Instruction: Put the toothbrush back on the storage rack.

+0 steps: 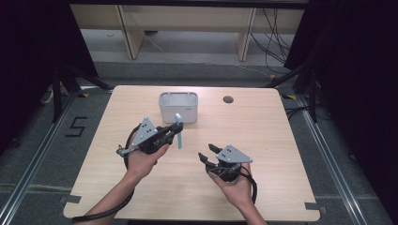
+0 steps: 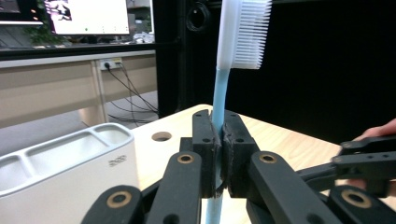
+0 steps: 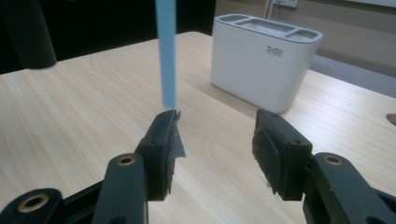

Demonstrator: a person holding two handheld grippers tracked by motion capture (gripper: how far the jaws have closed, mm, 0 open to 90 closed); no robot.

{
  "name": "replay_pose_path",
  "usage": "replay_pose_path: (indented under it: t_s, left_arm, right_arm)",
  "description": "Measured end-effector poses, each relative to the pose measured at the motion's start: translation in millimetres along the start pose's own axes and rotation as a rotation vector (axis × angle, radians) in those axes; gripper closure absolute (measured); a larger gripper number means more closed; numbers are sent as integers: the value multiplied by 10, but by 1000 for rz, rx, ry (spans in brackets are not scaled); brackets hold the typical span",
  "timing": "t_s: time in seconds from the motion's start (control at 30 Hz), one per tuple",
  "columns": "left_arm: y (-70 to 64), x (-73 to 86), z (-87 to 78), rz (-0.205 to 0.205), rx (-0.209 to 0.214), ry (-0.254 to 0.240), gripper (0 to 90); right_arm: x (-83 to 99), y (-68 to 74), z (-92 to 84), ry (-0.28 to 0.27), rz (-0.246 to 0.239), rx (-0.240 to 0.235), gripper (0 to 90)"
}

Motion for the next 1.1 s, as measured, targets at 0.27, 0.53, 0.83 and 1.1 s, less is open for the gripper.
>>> replay_pose_path:
  t_s: [0.27, 0.53, 0.83, 1.1]
  left_arm:
    - [180, -43, -85, 2, -45, -19, 850]
    - [323, -72, -118, 2, -83, -27, 850]
    - [443, -118, -125, 11, -113, -40, 850]
    - [571, -193, -94, 38, -132, -70, 850]
  right_arm:
    - [150, -201, -213, 0, 63, 51, 498]
    - [400, -351, -419, 7, 88, 94, 516]
    - [530, -440, -589, -38, 122, 167, 513]
    - [558, -496, -608, -52, 95, 189, 510]
Point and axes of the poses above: each handheld gripper's, and its own axes: z roughly forward along the jaws, x roughly out of its underside, y roughly to its left, the point moved 8 cm from there along z, roughly forward along the jaws
